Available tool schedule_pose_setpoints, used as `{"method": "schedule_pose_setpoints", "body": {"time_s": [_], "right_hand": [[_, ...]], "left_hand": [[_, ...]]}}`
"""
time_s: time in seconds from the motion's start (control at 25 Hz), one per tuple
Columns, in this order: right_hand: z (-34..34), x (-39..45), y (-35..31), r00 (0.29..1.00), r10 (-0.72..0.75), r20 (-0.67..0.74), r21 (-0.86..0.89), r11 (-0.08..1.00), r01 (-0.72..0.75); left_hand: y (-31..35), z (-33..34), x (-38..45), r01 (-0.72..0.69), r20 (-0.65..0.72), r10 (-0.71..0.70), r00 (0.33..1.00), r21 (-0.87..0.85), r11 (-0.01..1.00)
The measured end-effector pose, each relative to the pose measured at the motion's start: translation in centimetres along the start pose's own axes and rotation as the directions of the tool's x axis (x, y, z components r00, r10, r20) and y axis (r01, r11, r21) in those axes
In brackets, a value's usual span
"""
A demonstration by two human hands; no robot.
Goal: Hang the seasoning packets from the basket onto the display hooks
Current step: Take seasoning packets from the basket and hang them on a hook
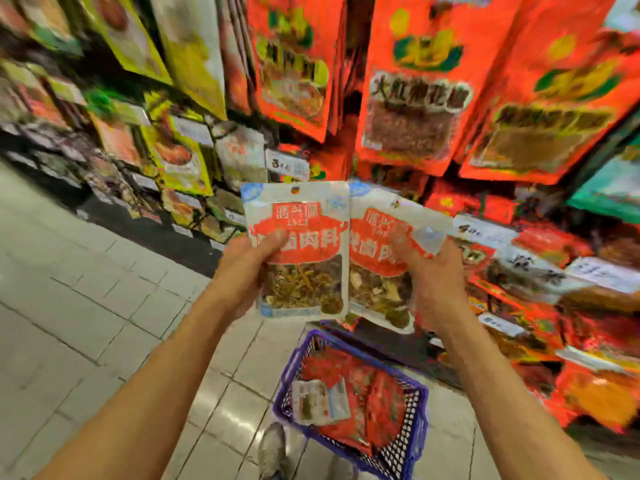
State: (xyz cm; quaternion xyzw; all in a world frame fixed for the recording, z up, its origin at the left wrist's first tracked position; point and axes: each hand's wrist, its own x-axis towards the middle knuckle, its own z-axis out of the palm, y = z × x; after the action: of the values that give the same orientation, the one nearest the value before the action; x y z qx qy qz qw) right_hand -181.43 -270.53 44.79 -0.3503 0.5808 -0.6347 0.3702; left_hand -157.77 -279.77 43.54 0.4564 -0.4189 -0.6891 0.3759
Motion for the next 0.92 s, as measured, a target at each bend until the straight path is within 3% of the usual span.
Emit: {"method": "schedule_pose_setpoints", "body": {"time_s": [0.2,0.44,0.56,0.72,0.92], "right_hand": [[2.3,1.6,-15.7,0.956,-0.289,0.061,-0.061,0.954,0.292],[6.8,4.0,-27.6,0.817,-0.575,0.041,-0.228,0.791,0.568],[9.6,7.1,-31.4,0.793,-0.609,0.006,-0.205,0.775,0.597],[13.8,11.0,-34.0,0.854,-0.516,-0.064,-0.075,0.856,0.512],[17.9,14.1,-35.0,0.875,-0.472,-0.113,-0.068,0.882,0.467]], "left_hand": [[15.6,2.2,-2.1,-0.314,0.073,0.314,0.947,-0.016,0.949],[27.6,2.1,-2.0,-0.496,0.135,0.500,0.855,-0.063,0.866],[32.9,1.6,-0.7,-0.488,0.135,0.506,0.852,-0.148,0.860],[37.7,0.9,2.0,-0.516,0.195,0.531,0.825,-0.127,0.847],[40.6,0.0,5.2,-0.509,0.250,0.523,0.815,-0.125,0.852]]}}
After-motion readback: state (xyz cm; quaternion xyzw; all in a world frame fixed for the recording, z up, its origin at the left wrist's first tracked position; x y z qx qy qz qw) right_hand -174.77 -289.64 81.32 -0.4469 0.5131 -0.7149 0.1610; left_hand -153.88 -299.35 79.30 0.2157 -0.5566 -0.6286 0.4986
